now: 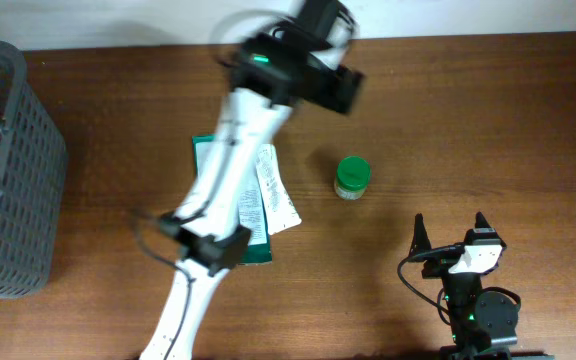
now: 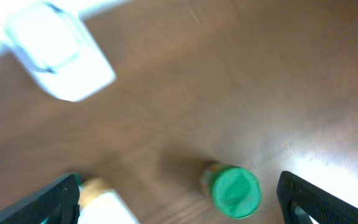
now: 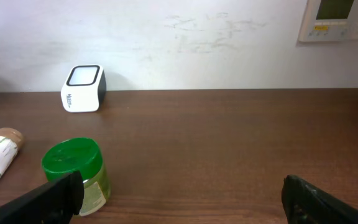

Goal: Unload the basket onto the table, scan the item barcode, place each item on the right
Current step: 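Carry the green-lidded jar with the left gripper and set it right of the tube, then reach the left gripper into the basket toward the orange box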

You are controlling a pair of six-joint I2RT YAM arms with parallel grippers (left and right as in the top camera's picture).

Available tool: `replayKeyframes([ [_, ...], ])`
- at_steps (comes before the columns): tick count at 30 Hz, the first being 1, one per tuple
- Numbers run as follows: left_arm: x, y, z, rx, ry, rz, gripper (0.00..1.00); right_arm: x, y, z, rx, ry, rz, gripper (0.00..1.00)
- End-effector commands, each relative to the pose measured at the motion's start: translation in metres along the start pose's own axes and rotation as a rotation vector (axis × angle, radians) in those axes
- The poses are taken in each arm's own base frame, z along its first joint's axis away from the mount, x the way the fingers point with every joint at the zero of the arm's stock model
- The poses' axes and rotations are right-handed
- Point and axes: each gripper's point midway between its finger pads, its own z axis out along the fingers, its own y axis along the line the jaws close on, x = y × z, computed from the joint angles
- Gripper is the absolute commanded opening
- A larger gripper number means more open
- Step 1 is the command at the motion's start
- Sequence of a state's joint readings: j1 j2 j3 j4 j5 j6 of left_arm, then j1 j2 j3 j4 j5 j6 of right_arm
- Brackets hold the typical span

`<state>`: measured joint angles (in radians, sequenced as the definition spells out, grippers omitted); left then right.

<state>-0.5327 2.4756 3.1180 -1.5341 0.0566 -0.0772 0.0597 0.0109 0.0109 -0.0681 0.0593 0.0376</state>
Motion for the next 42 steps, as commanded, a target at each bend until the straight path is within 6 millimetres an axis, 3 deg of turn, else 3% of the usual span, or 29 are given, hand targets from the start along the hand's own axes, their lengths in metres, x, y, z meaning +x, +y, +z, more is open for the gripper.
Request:
replayKeyframes([
  [1, -0.023, 0.085, -0.101, -0.244, -0.173, -0.081, 0.99, 0.002, 0.001, 0.000, -0.004, 0.003, -0.004, 0.98],
  [5, -0.014, 0.199, -0.215, -0.516, -0.340, -0.281, 0.99, 0.002, 0.001, 0.000, -0.004, 0.003, -0.004, 0.98],
  [8, 0.024, 0.283, -0.279, -0.749, -0.415, -0.556, 0.99, 0.002, 0.001, 0.000, -0.004, 0.003, -0.004, 0.98],
  [10, 0.062, 0.328, -0.304, -0.872, -0.404, -0.728, 0.99, 0.002, 0.001, 0.000, -0.004, 0.003, -0.004, 0.98],
  [14, 0.124, 0.384, -0.324, -0.950, -0.322, -0.906, 0.99, 0.002, 0.001, 0.000, -0.004, 0.003, -0.004, 0.98],
  [17, 0.175, 0.421, -0.326, -0.961, -0.224, -1.032, 0.99, 0.002, 0.001, 0.000, -0.004, 0.003, -0.004, 0.98],
  [20, 0.221, 0.452, -0.305, -0.963, -0.099, -1.126, 0.99, 0.002, 0.001, 0.000, -0.004, 0.003, -0.004, 0.98],
  [24, 0.295, 0.483, -0.250, -0.928, 0.125, -1.193, 0.98, 0.002, 0.001, 0.000, -0.004, 0.003, -0.004, 0.98],
  [27, 0.311, 0.495, -0.228, -0.929, 0.164, -1.166, 0.92, 0.002, 0.001, 0.000, -0.004, 0.003, -0.004, 0.98],
  [34, 0.313, 0.507, -0.225, -0.953, 0.145, -1.133, 0.91, 0.002, 0.001, 0.000, -0.004, 0.003, -0.004, 0.98],
  [42, 0.334, 0.490, -0.215, -0.902, 0.209, -1.211, 0.89, 0.002, 0.001, 0.000, -0.004, 0.003, -0.004, 0.98],
])
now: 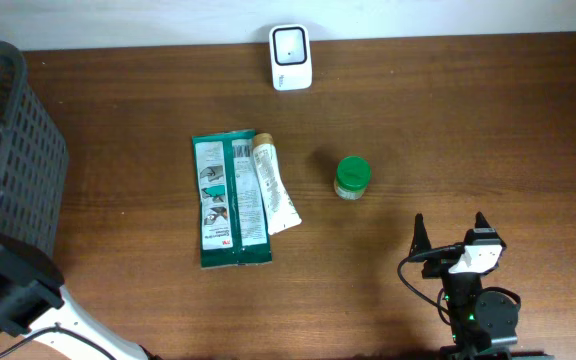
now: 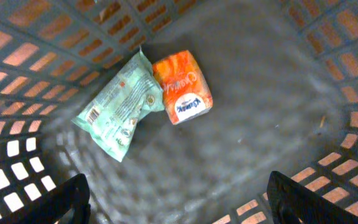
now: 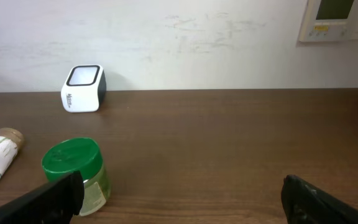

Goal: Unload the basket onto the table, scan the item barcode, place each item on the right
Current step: 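Reach the left gripper into the basket toward the orange box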

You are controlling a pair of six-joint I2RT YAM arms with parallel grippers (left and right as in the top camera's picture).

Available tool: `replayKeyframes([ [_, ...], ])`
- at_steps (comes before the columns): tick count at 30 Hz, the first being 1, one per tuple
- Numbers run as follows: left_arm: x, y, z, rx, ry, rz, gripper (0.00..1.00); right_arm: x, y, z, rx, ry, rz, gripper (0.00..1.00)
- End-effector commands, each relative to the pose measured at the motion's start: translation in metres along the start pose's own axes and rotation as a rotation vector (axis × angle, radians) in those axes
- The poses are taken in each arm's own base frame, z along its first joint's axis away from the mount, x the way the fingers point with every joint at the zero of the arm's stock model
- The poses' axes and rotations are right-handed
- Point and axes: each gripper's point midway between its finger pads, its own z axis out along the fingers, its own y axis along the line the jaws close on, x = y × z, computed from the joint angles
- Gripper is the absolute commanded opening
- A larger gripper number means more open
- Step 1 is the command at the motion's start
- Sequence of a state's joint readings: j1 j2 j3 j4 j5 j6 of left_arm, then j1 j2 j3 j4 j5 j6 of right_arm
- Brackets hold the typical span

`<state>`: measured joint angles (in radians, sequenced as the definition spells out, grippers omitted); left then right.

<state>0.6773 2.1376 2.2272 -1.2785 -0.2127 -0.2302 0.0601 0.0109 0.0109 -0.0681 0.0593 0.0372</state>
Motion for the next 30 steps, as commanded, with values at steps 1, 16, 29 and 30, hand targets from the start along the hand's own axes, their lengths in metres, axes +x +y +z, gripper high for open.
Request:
replayKeyframes([
  [1, 0.008, 0.004, -0.003, 0.008, 0.016, -0.024, 0.89, 0.002, 0.001, 0.000, -0.004, 0.003, -0.003, 0.98],
  [16, -0.019, -0.020, 0.046, 0.157, -0.160, 0.066, 0.99, 0.002, 0.001, 0.000, -0.004, 0.003, -0.003, 0.98],
  [29, 0.021, -0.031, 0.139, 0.124, 0.018, 0.192, 0.61, 0.002, 0.001, 0.000, -0.004, 0.004, -0.003, 0.98],
  [30, 0.024, -0.031, 0.145, 0.118, 0.029, 0.198, 0.60, 0.002, 0.001, 0.000, -0.004, 0.004, -0.003, 0.98],
])
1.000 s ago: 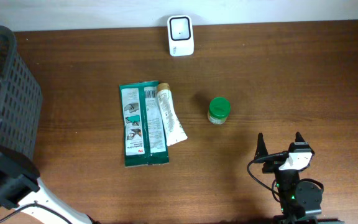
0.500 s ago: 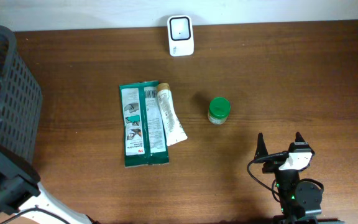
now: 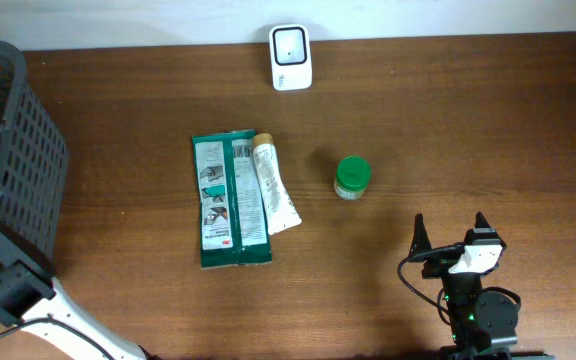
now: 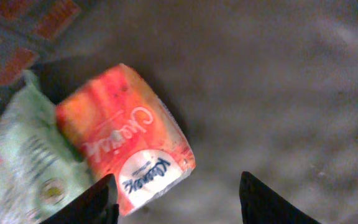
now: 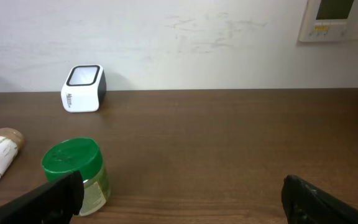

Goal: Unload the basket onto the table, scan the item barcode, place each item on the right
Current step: 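Reach the left gripper into the basket toward the orange box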

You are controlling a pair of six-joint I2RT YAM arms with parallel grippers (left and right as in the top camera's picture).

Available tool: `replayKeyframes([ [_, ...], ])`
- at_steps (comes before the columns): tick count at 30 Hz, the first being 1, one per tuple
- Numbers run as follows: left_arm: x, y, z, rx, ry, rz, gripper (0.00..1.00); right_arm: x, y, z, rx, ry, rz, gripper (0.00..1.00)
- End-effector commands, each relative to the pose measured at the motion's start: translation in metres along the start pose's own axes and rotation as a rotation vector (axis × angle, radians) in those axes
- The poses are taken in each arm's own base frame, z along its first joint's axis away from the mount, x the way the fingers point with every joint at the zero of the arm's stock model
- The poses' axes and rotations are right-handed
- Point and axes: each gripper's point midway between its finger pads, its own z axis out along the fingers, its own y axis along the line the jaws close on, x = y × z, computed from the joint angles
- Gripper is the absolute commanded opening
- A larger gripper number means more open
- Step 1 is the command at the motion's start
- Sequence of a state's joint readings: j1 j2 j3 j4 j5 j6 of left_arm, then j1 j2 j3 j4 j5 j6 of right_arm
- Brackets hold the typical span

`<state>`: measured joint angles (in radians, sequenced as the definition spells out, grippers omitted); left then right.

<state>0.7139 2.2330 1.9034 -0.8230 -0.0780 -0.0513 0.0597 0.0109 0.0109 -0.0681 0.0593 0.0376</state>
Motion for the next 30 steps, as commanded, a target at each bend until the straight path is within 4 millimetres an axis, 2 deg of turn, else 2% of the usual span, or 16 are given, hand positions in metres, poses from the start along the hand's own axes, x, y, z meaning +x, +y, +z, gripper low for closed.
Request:
replayKeyframes([
  [1, 0.015, 0.005, 0.033, -0.045, 0.057, 0.057, 0.59, 0.002, 0.001, 0.000, -0.004, 0.004, -0.004, 0.98],
  [3, 0.018, 0.008, 0.040, -0.067, 0.067, 0.059, 0.59, 0.002, 0.001, 0.000, -0.004, 0.004, -0.004, 0.98],
  [5, 0.024, 0.009, 0.048, -0.078, 0.089, 0.062, 0.51, 0.002, 0.001, 0.000, -0.004, 0.004, -0.004, 0.98],
  [9, 0.035, 0.009, 0.061, -0.078, 0.122, 0.065, 0.51, 0.002, 0.001, 0.000, -0.004, 0.004, -0.004, 0.98],
  [11, 0.035, 0.009, 0.062, -0.078, 0.125, 0.065, 0.40, 0.002, 0.001, 0.000, -0.004, 0.004, -0.004, 0.98],
  [13, 0.040, 0.009, 0.063, -0.079, 0.140, 0.067, 0.39, 0.002, 0.001, 0.000, -0.004, 0.004, -0.004, 0.98],
  [17, 0.064, 0.009, 0.084, -0.082, 0.222, 0.076, 0.42, 0.002, 0.001, 0.000, -0.004, 0.004, -0.004, 0.98],
  [18, 0.067, 0.009, 0.087, -0.081, 0.234, 0.077, 0.40, 0.002, 0.001, 0.000, -0.004, 0.004, -0.004, 0.98],
  [19, 0.070, 0.009, 0.088, -0.082, 0.243, 0.078, 0.31, 0.002, 0.001, 0.000, -0.004, 0.004, -0.004, 0.99],
  [20, 0.071, 0.009, 0.088, -0.082, 0.248, 0.079, 0.00, 0.002, 0.001, 0.000, -0.004, 0.004, -0.004, 0.98],
  [23, 0.076, 0.009, 0.086, -0.082, 0.270, 0.081, 0.00, 0.002, 0.001, 0.000, -0.004, 0.004, -0.004, 0.98],
  [25, 0.076, 0.008, 0.078, -0.081, 0.283, 0.086, 0.00, 0.002, 0.001, 0.000, -0.004, 0.004, -0.004, 0.98],
  [28, 0.054, 0.006, 0.050, -0.078, 0.237, 0.082, 0.00, 0.002, 0.001, 0.000, -0.004, 0.004, -0.004, 0.98],
  [29, 0.039, 0.005, 0.032, -0.075, 0.195, 0.080, 0.00, 0.002, 0.001, 0.000, -0.004, 0.004, -0.004, 0.98],
  [30, 0.013, 0.002, -0.004, -0.068, 0.108, 0.069, 0.00, 0.002, 0.001, 0.000, -0.004, 0.004, -0.004, 0.99],
])
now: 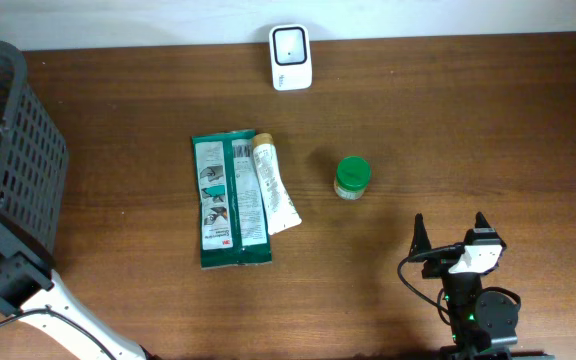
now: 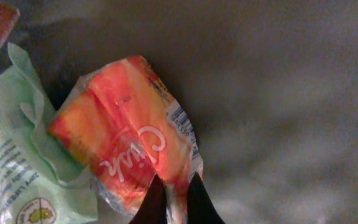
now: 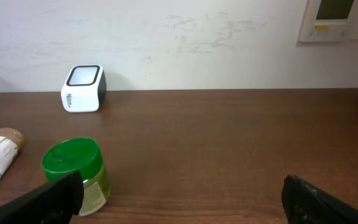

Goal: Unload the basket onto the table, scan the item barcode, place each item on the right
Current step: 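Reach the left gripper into the basket toward the orange box, then place the small orange box with the left gripper between tube and jar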

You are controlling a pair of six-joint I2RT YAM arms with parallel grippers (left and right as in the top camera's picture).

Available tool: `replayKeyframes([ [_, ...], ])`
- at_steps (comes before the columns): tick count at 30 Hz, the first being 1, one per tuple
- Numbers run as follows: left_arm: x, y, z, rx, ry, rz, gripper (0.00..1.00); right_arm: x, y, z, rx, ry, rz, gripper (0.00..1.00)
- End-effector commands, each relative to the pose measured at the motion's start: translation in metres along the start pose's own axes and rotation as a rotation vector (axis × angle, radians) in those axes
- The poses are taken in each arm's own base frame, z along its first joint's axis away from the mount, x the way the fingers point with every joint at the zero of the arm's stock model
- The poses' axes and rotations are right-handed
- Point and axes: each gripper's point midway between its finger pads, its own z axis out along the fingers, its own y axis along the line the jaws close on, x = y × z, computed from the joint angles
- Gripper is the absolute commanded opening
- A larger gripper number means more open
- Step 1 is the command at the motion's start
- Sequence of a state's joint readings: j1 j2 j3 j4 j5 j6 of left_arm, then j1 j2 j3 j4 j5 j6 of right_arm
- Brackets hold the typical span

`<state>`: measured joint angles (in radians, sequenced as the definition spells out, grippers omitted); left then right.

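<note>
In the left wrist view, an orange tissue pack (image 2: 129, 143) lies on the dark floor of the basket, a barcode (image 2: 182, 119) showing on its right edge. My left gripper (image 2: 173, 200) is shut on the pack's lower edge, the wrapper pinched between the two fingers. A pale green pouch (image 2: 17, 162) lies against the pack's left side. The white scanner (image 1: 291, 45) stands at the table's back edge. My right gripper (image 3: 179, 199) rests open near the front right, nothing between its fingers.
The grey mesh basket (image 1: 18, 150) stands at the table's left edge. A green flat packet (image 1: 226, 200), a white tube (image 1: 273, 185) and a green-lidded jar (image 1: 352, 177) lie mid-table. The left arm's base link (image 1: 3, 275) sits beside the basket.
My left gripper stood open above the orange pack; now it is lower and shut on the pack's edge. The pack looks crumpled and turned. The right arm has not moved.
My left arm was stretched across the table near the scanner and jar. Then it was over the basket, looking down open at the orange pack and green pouch. It was then closer to the orange pack, and now it grips that pack. The right gripper stayed open throughout.
</note>
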<state>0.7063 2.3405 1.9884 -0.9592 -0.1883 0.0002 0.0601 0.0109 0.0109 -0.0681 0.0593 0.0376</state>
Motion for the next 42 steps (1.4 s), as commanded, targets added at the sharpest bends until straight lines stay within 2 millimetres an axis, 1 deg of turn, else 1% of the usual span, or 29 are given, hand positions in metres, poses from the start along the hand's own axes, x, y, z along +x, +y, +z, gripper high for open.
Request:
replayKeyframes([
  [1, -0.022, -0.006, -0.057, 0.045, -0.101, -0.027, 0.00, 0.002, 0.001, 0.000, -0.004, 0.004, -0.004, 0.98],
  [3, -0.041, -0.001, -0.110, 0.056, -0.220, -0.070, 0.00, 0.002, 0.001, 0.000, -0.004, 0.004, -0.004, 0.98],
  [4, -0.050, 0.001, -0.145, 0.069, -0.303, -0.094, 0.00, 0.002, 0.001, 0.000, -0.004, 0.004, -0.004, 0.98],
  [6, -0.060, -0.004, -0.209, 0.116, -0.448, -0.098, 0.00, 0.002, 0.001, 0.000, -0.004, 0.004, -0.004, 0.98],
  [7, -0.062, -0.006, -0.231, 0.127, -0.498, -0.094, 0.00, 0.002, 0.001, 0.000, -0.004, 0.004, -0.004, 0.98],
  [8, -0.062, -0.012, -0.261, 0.148, -0.565, -0.085, 0.00, 0.002, 0.001, 0.000, -0.004, 0.004, -0.004, 0.98],
  [9, -0.059, -0.021, -0.295, 0.182, -0.632, -0.067, 0.00, 0.002, 0.001, 0.000, -0.004, 0.004, -0.004, 0.98],
  [10, -0.054, -0.031, -0.319, 0.213, -0.678, -0.047, 0.00, 0.002, 0.001, 0.000, -0.004, 0.004, -0.004, 0.98],
  [11, -0.044, -0.050, -0.351, 0.270, -0.730, -0.007, 0.00, 0.002, 0.001, 0.000, -0.004, 0.004, -0.004, 0.98],
  [12, -0.029, -0.076, -0.383, 0.334, -0.775, 0.050, 0.00, 0.002, 0.001, 0.000, -0.004, 0.004, -0.004, 0.98],
  [13, -0.015, -0.098, -0.400, 0.374, -0.791, 0.098, 0.00, 0.002, 0.001, 0.000, -0.004, 0.004, -0.004, 0.99],
  [14, 0.006, -0.130, -0.415, 0.427, -0.786, 0.174, 0.00, 0.002, 0.001, 0.000, -0.004, 0.004, -0.004, 0.98],
  [15, 0.026, -0.161, -0.422, 0.470, -0.768, 0.255, 0.00, 0.002, 0.001, 0.000, -0.004, 0.004, -0.004, 0.98],
  [16, 0.040, -0.181, -0.425, 0.496, -0.747, 0.305, 0.00, 0.002, 0.001, 0.000, -0.004, 0.004, -0.004, 0.98],
  [19, 0.113, -0.273, -0.420, 0.594, -0.630, 0.553, 0.00, 0.002, 0.001, 0.000, -0.004, 0.004, -0.004, 0.98],
  [20, 0.142, -0.304, -0.413, 0.613, -0.574, 0.644, 0.00, 0.002, 0.001, 0.000, -0.004, 0.004, -0.004, 0.98],
  [21, 0.173, -0.329, -0.402, 0.617, -0.506, 0.734, 0.00, 0.002, 0.001, 0.000, -0.004, 0.004, -0.004, 0.98],
  [22, 0.193, -0.343, -0.394, 0.619, -0.457, 0.789, 0.00, 0.002, 0.001, 0.000, -0.004, 0.004, -0.004, 0.98],
  [23, 0.223, -0.361, -0.382, 0.629, -0.381, 0.867, 0.00, 0.002, 0.001, 0.000, -0.004, 0.004, -0.004, 0.98],
  [25, 0.268, -0.387, -0.360, 0.648, -0.251, 0.975, 0.00, 0.002, 0.001, 0.000, -0.004, 0.004, -0.004, 0.98],
  [26, 0.299, -0.401, -0.338, 0.625, -0.155, 1.033, 0.00, 0.002, 0.001, 0.000, -0.004, 0.004, -0.004, 0.98],
  [27, 0.310, -0.405, -0.329, 0.605, -0.116, 1.045, 0.00, 0.002, 0.001, 0.000, -0.004, 0.004, -0.004, 0.99],
  [28, 0.329, -0.413, -0.311, 0.571, -0.058, 1.073, 0.00, 0.002, 0.001, 0.000, -0.004, 0.004, -0.004, 0.98],
  [33, 0.380, -0.434, -0.265, 0.479, 0.078, 1.112, 0.00, 0.002, 0.001, 0.000, -0.004, 0.004, -0.004, 0.98],
  [35, 0.393, -0.439, -0.250, 0.450, 0.112, 1.110, 0.00, 0.002, 0.001, 0.000, -0.004, 0.004, -0.004, 0.98],
  [38, 0.402, -0.446, -0.232, 0.437, 0.146, 1.118, 0.00, 0.002, 0.001, 0.000, -0.004, 0.004, -0.004, 0.99],
  [39, 0.407, -0.449, -0.230, 0.455, 0.171, 1.120, 0.02, 0.002, 0.001, 0.000, -0.004, 0.004, -0.004, 0.98],
  [41, 0.413, -0.452, -0.229, 0.481, 0.198, 1.121, 0.43, 0.002, 0.001, 0.000, -0.004, 0.004, -0.004, 0.98],
  [42, 0.413, -0.453, -0.229, 0.482, 0.197, 1.121, 0.77, 0.002, 0.001, 0.000, -0.004, 0.004, -0.004, 0.98],
])
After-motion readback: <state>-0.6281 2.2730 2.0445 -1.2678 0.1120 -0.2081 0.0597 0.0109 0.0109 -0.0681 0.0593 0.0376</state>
